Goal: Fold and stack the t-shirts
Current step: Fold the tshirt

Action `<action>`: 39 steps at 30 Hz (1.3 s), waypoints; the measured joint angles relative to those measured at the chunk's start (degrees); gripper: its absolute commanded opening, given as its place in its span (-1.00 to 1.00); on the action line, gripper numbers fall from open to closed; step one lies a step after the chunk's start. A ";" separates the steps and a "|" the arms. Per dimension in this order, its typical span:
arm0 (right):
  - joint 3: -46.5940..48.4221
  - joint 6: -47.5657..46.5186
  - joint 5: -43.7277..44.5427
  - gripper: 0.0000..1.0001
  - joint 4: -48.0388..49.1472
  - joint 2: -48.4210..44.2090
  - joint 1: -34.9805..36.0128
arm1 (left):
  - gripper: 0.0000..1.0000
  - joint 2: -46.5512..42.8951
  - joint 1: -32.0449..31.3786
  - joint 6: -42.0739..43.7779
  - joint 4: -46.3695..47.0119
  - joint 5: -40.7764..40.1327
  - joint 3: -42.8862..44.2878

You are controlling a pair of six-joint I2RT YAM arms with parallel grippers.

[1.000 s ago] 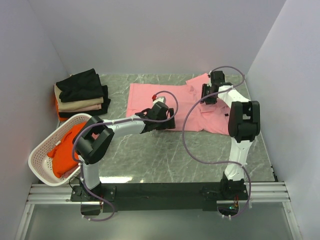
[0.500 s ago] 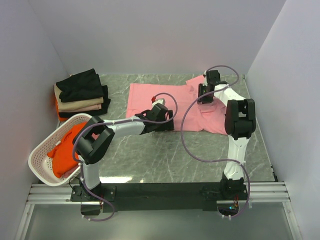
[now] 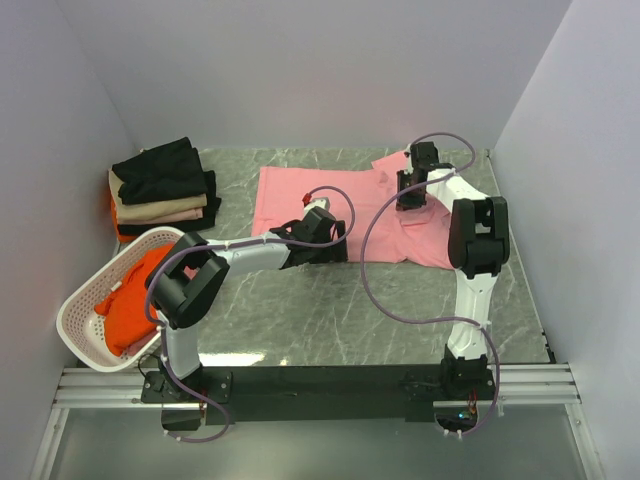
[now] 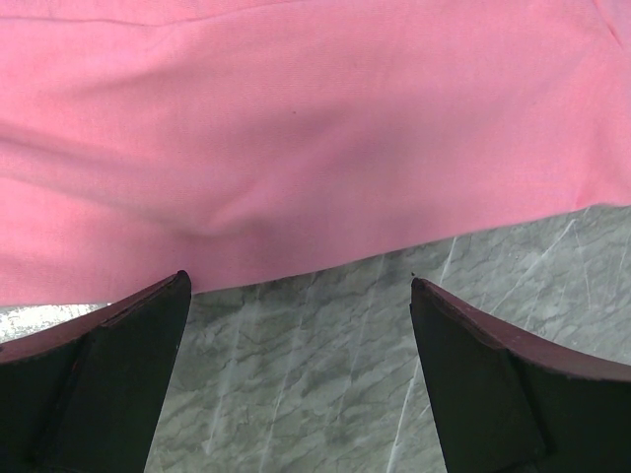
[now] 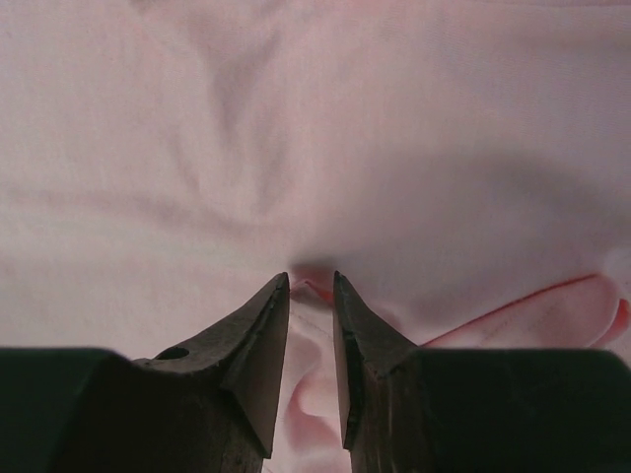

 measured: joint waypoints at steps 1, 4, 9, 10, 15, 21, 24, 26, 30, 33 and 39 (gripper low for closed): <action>0.02 -0.04 0.13 -0.37 -0.13 0.02 0.00 | 0.99 0.00 0.00 0.00 0.00 -0.02 0.00; 0.17 -0.39 0.28 -0.41 -0.81 0.20 0.04 | 0.99 0.00 0.00 0.00 0.04 -0.20 -0.33; 1.22 -1.20 0.48 -0.74 -1.46 1.33 0.35 | 0.99 0.00 0.00 -0.02 -0.11 -0.26 -0.94; 1.29 -1.53 0.48 -0.86 -1.51 1.33 0.37 | 0.99 0.00 0.00 -0.02 -0.09 -0.26 -0.94; 1.29 -1.64 0.24 -1.00 -1.55 1.33 0.70 | 0.99 0.00 0.00 0.00 -0.04 -0.76 -0.94; 1.03 -1.75 0.11 -1.00 -1.31 0.96 1.53 | 0.99 0.00 0.00 -0.02 -0.04 -1.09 -0.96; 0.90 -2.54 0.42 -1.00 -1.38 0.02 3.19 | 0.99 0.00 0.00 -0.02 -0.04 -1.07 -0.96; 1.11 -2.93 0.55 -1.00 -1.51 -0.59 4.37 | 0.99 0.00 0.00 -0.02 -0.04 -1.07 -0.96; 3.08 -3.48 1.18 -0.45 -2.69 -0.59 5.95 | 0.99 0.00 0.00 -0.02 -0.07 -1.09 -0.96; 3.91 -3.65 1.88 -0.22 -2.84 -0.59 5.86 | 0.99 0.00 0.00 0.00 -0.09 -1.31 -0.96; 0.15 -2.67 1.88 -0.08 -1.29 -2.69 5.57 | 0.99 -1.22 0.02 0.13 -1.64 -3.45 -0.96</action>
